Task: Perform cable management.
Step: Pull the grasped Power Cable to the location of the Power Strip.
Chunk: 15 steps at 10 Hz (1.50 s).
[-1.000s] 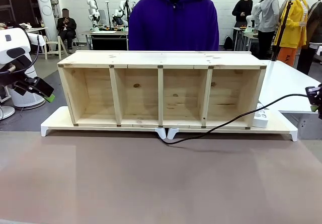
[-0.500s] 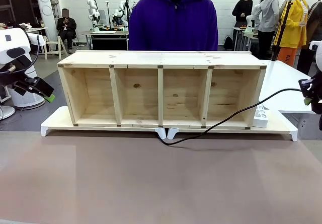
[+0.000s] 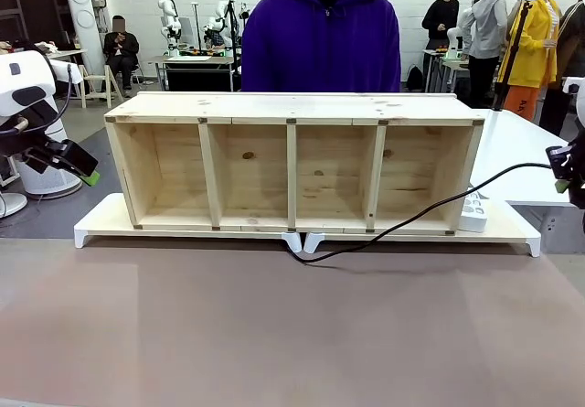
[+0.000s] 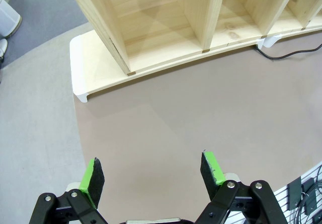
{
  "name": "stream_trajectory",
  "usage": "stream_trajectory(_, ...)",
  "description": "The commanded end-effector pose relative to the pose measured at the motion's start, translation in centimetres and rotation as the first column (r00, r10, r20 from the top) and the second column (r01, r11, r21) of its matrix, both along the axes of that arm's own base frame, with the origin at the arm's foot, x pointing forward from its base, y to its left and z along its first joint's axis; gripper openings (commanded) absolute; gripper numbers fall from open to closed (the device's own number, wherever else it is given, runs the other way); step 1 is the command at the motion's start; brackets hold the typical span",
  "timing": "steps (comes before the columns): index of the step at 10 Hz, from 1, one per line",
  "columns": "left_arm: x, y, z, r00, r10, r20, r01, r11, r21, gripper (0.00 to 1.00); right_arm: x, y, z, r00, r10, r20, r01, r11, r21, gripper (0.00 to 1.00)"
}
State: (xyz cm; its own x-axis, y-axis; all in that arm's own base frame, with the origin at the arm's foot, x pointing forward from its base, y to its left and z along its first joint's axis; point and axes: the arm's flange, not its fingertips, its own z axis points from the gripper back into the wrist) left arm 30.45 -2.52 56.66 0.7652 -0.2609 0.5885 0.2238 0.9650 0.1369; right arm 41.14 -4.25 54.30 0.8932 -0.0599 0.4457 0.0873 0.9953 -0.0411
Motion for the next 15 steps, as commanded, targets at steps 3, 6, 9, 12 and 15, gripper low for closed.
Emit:
stream_trajectory(3,0.0,0.0,-0.1,1.0,0.008,-0.001,-0.008,1.0,-0.007,1.0,5.4,-2.0,2.1,0.994,0.077,-0.071,-0.081,0.996,-0.048,0.17)
stream_trajectory(6,0.0,0.0,-0.1,1.0,0.008,-0.001,-0.008,1.0,-0.007,1.0,8.1,-1.4,2.4,0.992,0.106,-0.072,-0.11,0.992,-0.056,0.17)
stream_trajectory(9,0.0,0.0,-0.1,1.0,0.008,-0.001,-0.008,1.0,-0.007,1.0,11.6,-0.9,2.5,0.995,0.079,-0.068,-0.083,0.995,-0.05,0.17)
stream_trajectory(12,0.0,0.0,-0.1,1.0,0.008,-0.001,-0.008,1.0,-0.007,1.0,14.4,0.2,2.3,0.995,0.069,-0.075,-0.072,0.997,-0.041,0.17)
stream_trajectory(15,0.0,0.0,-0.1,1.0,0.008,-0.001,-0.008,1.0,-0.007,1.0,17.0,2.1,2.0,0.985,0.122,-0.121,-0.128,0.991,-0.039,0.17)
